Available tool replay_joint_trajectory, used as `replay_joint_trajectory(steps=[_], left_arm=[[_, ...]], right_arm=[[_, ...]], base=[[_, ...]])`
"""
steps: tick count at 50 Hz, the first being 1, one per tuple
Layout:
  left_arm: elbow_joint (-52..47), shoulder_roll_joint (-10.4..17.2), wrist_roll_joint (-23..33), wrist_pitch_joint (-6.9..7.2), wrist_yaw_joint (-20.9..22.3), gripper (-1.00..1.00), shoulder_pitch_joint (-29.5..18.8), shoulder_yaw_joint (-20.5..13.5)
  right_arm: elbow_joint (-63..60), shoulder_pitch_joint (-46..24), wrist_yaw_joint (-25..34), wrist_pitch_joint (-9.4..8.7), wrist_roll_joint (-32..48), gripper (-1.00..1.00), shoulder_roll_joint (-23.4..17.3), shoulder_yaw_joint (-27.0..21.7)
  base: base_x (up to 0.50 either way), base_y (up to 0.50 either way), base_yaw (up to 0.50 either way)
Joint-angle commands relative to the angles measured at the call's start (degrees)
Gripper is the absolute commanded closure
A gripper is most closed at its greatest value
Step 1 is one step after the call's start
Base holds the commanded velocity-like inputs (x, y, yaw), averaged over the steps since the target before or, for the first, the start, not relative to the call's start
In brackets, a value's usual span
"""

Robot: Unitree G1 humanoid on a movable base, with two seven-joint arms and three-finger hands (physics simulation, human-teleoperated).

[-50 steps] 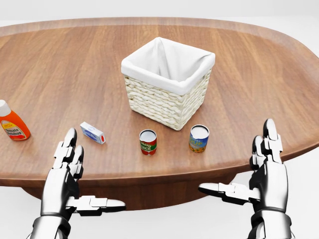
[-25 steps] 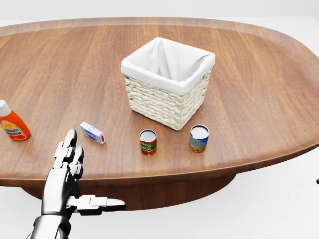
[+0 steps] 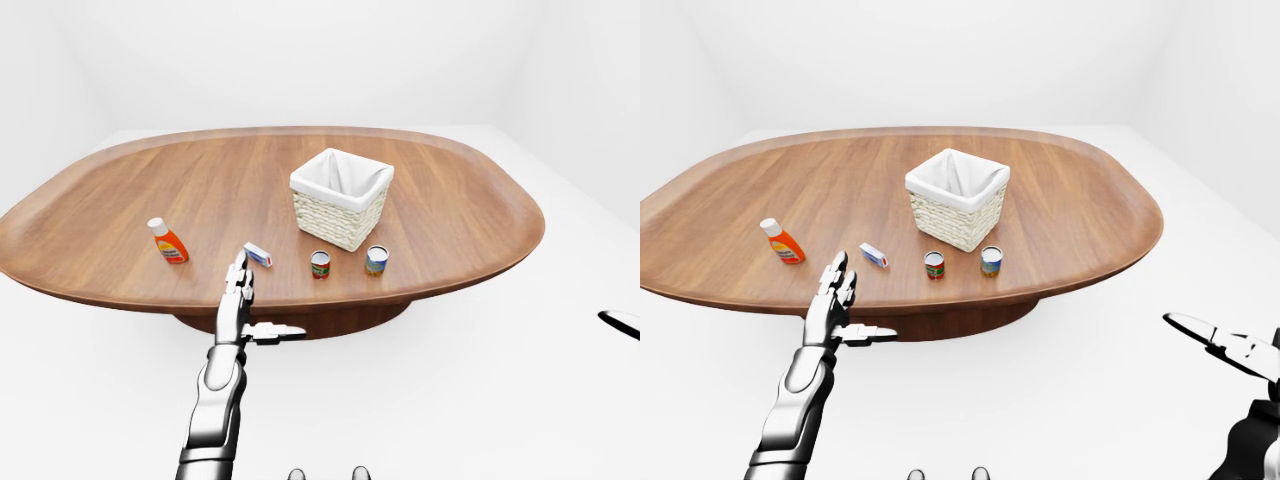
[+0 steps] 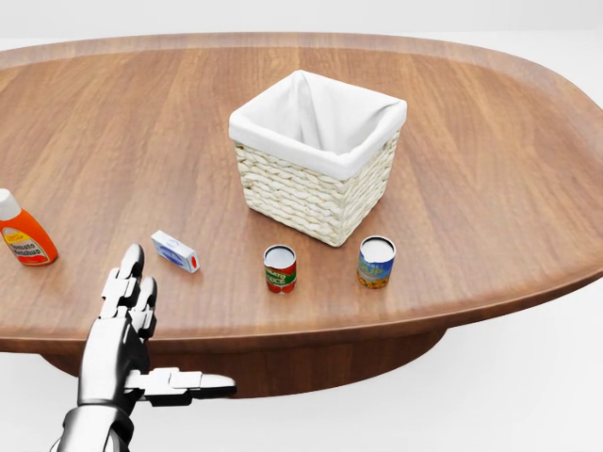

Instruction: Pick up the alphabet soup and the cream cheese box, and put them in the basket.

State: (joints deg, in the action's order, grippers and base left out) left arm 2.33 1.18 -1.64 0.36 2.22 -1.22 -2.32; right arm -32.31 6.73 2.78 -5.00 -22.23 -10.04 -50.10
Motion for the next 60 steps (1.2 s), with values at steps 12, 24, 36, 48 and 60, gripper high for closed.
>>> replay_joint_trajectory(steps=[12, 24, 36, 48, 60], left_arm=[[-0.9, -0.1, 0.0, -0.26, 0.0, -1.0, 0.5, 0.0], [-0.7, 0.0, -0.1, -0.54, 0.0, -1.0, 0.5, 0.0], [-0.7, 0.0, -0.1, -0.54, 0.0, -1.0, 0.5, 0.0], [-1.1, -0.1, -0.1, -0.19, 0.0, -1.0, 0.5, 0.1], [-2.1, 0.0, 0.2, -0.68, -1.1, -1.0, 1.0, -0.4]], right_arm=[[1.1, 0.9, -0.3, 0.0, -0.1, -1.0, 0.4, -2.5], [0.0, 0.7, -1.4, 0.0, -2.3, -1.0, 0.1, -3.2], [0.1, 0.8, -1.5, 0.0, -2.4, -1.0, 0.1, -3.2], [-1.1, 1.2, -0.2, 0.0, -3.7, -1.0, 0.5, -3.6], [-0.6, 1.3, -0.6, 0.0, -3.8, -1.0, 0.4, -3.6]], base=[[0.0, 0.0, 0.0], [0.0, 0.0, 0.0], [0.0, 0.0, 0.0], [0.0, 0.0, 0.0], [0.0, 0.0, 0.0]])
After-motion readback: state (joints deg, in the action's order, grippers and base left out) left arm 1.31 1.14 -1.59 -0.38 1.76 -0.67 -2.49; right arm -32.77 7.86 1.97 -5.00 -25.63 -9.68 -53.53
